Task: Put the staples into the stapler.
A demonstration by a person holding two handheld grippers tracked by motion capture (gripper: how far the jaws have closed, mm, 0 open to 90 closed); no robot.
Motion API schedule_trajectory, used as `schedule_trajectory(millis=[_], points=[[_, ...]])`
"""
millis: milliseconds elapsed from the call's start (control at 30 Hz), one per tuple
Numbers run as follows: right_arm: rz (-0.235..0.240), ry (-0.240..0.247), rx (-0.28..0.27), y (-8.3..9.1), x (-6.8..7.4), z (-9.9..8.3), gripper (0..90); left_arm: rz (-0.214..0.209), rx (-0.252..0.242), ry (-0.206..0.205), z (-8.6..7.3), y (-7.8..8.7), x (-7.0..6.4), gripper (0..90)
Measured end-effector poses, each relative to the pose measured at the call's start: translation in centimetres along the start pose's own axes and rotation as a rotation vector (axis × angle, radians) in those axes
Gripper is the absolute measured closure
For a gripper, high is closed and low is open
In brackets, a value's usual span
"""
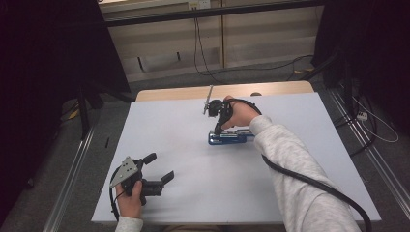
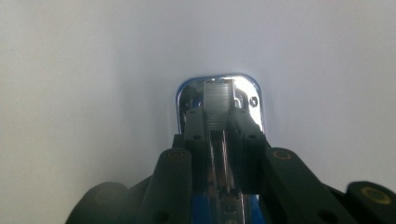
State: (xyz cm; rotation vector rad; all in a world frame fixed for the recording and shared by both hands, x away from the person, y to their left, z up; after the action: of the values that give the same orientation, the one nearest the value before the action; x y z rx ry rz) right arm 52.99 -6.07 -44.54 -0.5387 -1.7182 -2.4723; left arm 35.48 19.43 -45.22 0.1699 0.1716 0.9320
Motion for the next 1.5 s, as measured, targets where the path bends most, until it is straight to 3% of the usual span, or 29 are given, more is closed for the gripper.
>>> schedule_trajectory(millis=[267, 333, 400, 1033, 1200, 1367, 1500], points=[[-0.001, 0.008, 0.005, 0.24, -0.07, -0.01, 78.6, -0.01, -0.001, -0.015, 0.0, -0.01, 0.03, 2.0], [-0.003, 0.006, 0.004, 0.3, -0.07, -0.06, 78.6, -0.002, -0.001, 0.0, -0.01, 0.0, -0.02, 2.0], [-0.007, 0.006, 0.008, 0.35, -0.16, -0.17, 78.6, -0.012, 0.002, -0.012, -0.02, -0.01, 0.01, 2.0], [-0.011, 0.007, 0.0, 0.18, -0.2, -0.03, 78.0, -0.011, 0.001, 0.001, -0.02, -0.09, -0.04, 2.0], [-0.015, 0.003, 0.002, 0.03, -0.2, -0.05, 76.2, -0.009, 0.007, -0.01, -0.05, -0.05, 0.04, 2.0], [-0.023, 0.008, -0.013, 0.35, -0.14, -0.15, 68.9, -0.008, 0.005, -0.01, -0.04, -0.03, 0.06, 2.0], [-0.03, -0.001, -0.052, 0.78, 0.01, -0.41, 64.9, -0.012, 0.007, -0.016, -0.03, -0.06, 0.07, 2.0]])
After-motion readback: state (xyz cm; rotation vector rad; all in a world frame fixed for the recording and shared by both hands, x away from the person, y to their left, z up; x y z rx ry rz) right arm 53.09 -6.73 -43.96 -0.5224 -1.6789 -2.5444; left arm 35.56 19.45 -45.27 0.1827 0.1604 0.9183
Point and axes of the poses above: each handheld gripper's, and its own axes: y roughly backward along the jaws, z roughly out of its top, x roughly to its left, the point moved 5 cm from there along -y, roughly forward along the jaws, and after that the axes turned 15 degrees about z, right-handed, at the moved point
